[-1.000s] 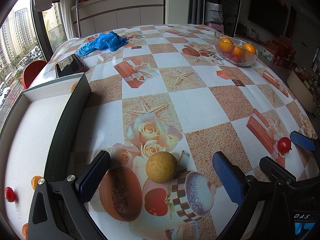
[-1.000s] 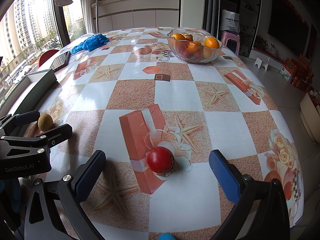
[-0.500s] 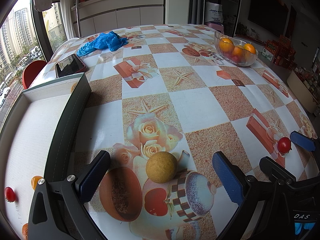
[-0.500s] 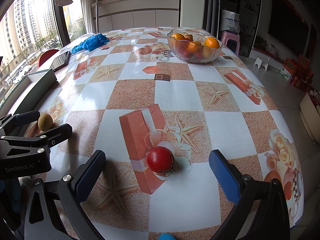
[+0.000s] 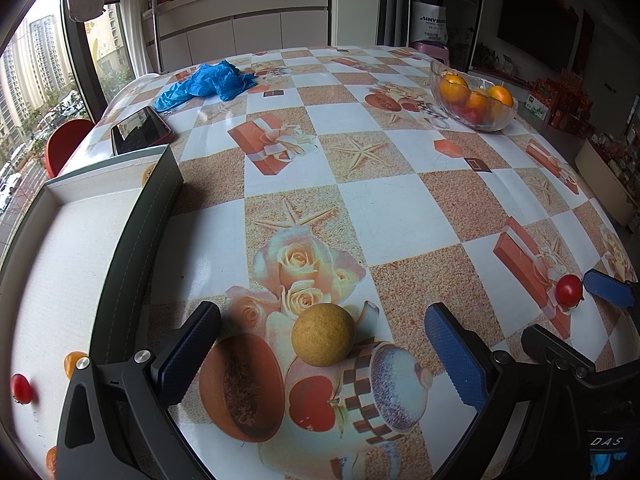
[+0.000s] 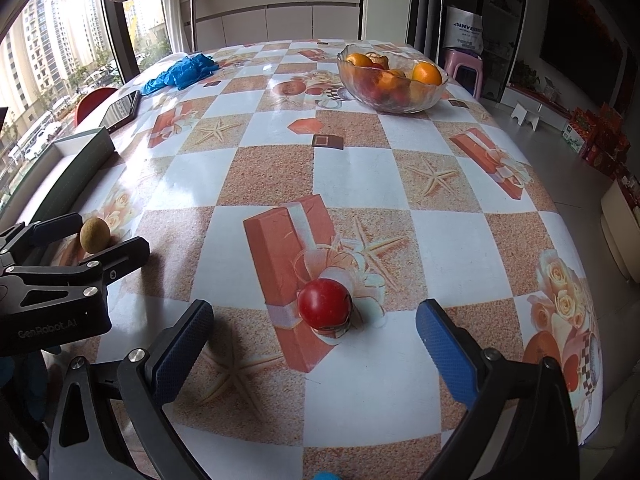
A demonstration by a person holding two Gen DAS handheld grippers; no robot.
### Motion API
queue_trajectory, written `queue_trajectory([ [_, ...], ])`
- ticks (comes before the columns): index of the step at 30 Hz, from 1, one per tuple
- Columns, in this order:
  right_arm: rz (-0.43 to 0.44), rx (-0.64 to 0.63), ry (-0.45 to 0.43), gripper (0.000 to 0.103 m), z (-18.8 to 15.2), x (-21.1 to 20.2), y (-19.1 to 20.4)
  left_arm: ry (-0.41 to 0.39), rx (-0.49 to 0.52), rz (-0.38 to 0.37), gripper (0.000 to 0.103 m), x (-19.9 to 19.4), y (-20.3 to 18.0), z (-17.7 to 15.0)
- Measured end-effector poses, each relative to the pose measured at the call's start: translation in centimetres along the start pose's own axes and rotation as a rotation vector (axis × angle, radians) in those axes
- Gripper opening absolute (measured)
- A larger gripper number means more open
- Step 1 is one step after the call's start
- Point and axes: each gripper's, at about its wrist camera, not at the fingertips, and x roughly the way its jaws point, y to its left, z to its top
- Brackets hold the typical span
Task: Organize fruits
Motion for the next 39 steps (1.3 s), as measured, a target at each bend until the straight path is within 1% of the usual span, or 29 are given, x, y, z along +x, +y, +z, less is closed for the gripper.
queue_trajectory([
  [1,0.004,-0.005,-0.004,0.093,-0.1,-0.2,0.1,0.009,-0.005,0.002,0.102,-0.1,0.0,0.0],
  [2,0.008,-0.01,-0.011,0.084,-0.2,-0.4,0.1,0.015,-0.005,0.002,0.102,-0.2,-0.1,0.0],
  [3,0.012,-0.016,-0.016,0.072,-0.3,-0.7,0.2,0.015,-0.003,-0.001,0.098,-0.3,-0.2,0.0],
  [4,0.016,-0.02,-0.02,0.065,-0.4,-0.9,0.2,0.01,0.0,-0.004,0.09,-0.5,-0.2,-0.1],
  [6,0.031,-0.019,-0.021,0.04,-0.4,-1.3,0.1,0.007,0.005,-0.01,0.083,-0.7,-0.3,-0.1],
  [7,0.039,-0.016,-0.02,0.034,-0.5,-1.4,0.0,0.007,0.0,-0.017,0.078,-0.8,-0.3,0.0],
  [8,0.046,-0.01,-0.019,0.024,-0.5,-1.5,-0.2,0.006,-0.008,-0.024,0.075,-0.9,-0.2,0.0],
  [9,0.054,0.0,-0.02,0.023,-0.6,-1.6,-0.5,0.003,-0.015,-0.033,0.065,-1.1,-0.1,0.0],
  [10,0.066,0.014,-0.02,0.023,-0.7,-1.7,-0.7,-0.001,-0.017,-0.044,0.052,-1.2,0.0,0.1],
  [11,0.074,0.026,-0.021,0.023,-0.8,-1.7,-1.0,-0.001,-0.015,-0.055,0.046,-1.3,0.0,0.1],
  [12,0.081,0.035,-0.023,0.023,-0.9,-1.8,-1.1,-0.002,-0.013,-0.062,0.037,-1.4,0.1,0.0],
  [13,0.086,0.042,-0.025,0.023,-1.0,-1.9,-1.3,-0.003,-0.012,-0.069,0.032,-1.4,0.1,0.0],
  [15,0.094,0.052,-0.029,0.023,-1.2,-2.1,-1.4,-0.007,-0.01,-0.082,0.028,-1.6,0.2,-0.1],
  [25,0.146,0.109,-0.033,0.023,-1.8,-2.9,-2.6,-0.009,-0.034,-0.125,0.028,-2.9,1.2,-0.9],
  [32,0.169,0.136,-0.03,0.023,-1.6,-3.3,-2.9,-0.058,-0.024,-0.158,0.028,-5.6,1.2,-0.5],
  [39,0.183,0.126,-0.025,0.023,-1.1,-3.4,-1.8,-0.098,-0.039,-0.172,0.028,-8.0,2.7,-0.5],
])
